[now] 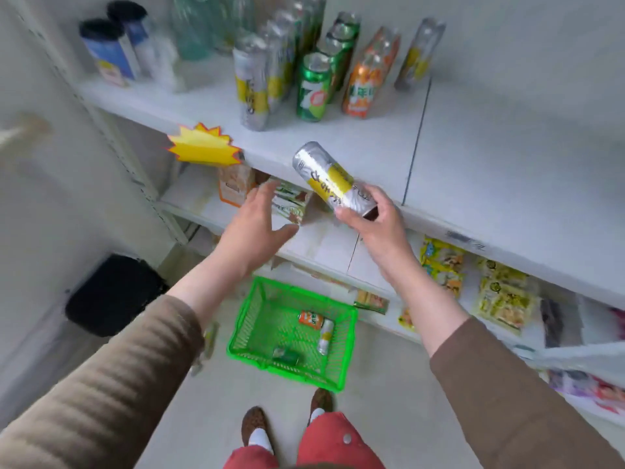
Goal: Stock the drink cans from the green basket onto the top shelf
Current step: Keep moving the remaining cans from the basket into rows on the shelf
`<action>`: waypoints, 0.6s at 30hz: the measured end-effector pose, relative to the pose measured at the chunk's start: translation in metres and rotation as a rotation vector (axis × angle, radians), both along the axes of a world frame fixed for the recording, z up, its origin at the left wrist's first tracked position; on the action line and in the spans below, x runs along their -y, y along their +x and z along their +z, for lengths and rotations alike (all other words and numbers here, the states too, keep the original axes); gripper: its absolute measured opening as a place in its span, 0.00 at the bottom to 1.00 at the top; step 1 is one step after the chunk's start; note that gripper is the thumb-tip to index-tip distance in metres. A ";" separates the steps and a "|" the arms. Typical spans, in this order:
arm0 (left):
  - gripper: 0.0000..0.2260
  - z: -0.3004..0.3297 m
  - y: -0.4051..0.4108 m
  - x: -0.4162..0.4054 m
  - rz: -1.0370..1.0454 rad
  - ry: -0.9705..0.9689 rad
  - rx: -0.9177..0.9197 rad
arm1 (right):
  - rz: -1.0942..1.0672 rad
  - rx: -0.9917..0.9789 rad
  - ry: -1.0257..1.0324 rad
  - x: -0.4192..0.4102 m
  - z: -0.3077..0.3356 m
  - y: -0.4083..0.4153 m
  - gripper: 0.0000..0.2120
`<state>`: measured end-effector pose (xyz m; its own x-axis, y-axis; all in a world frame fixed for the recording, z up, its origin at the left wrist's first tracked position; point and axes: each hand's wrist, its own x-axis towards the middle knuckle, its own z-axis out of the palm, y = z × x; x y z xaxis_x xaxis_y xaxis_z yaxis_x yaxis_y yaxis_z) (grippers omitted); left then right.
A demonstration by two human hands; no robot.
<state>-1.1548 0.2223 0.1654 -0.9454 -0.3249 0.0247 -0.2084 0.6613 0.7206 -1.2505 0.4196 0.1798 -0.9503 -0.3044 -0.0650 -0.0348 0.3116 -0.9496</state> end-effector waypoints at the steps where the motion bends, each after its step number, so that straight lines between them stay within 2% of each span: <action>1: 0.33 0.018 -0.005 0.000 -0.009 -0.028 -0.046 | -0.012 -0.047 -0.012 -0.005 0.016 -0.004 0.24; 5: 0.33 0.072 -0.029 -0.013 -0.019 -0.087 -0.138 | -0.044 -0.162 -0.051 -0.025 0.065 -0.030 0.25; 8: 0.33 0.090 -0.054 -0.031 -0.042 -0.125 -0.157 | -0.068 -0.210 -0.086 -0.041 0.085 -0.059 0.27; 13: 0.33 0.094 -0.110 -0.078 -0.042 -0.180 -0.134 | -0.077 -0.254 -0.068 -0.072 0.090 -0.123 0.27; 18: 0.36 0.080 -0.174 -0.116 -0.002 -0.159 -0.091 | 0.016 -0.280 0.096 -0.082 0.087 -0.202 0.26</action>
<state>-1.3289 0.3386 0.2454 -0.9374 -0.3084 0.1615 -0.1456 0.7688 0.6227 -1.4527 0.5018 0.2671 -0.9303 -0.3250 0.1698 -0.2973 0.3972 -0.8683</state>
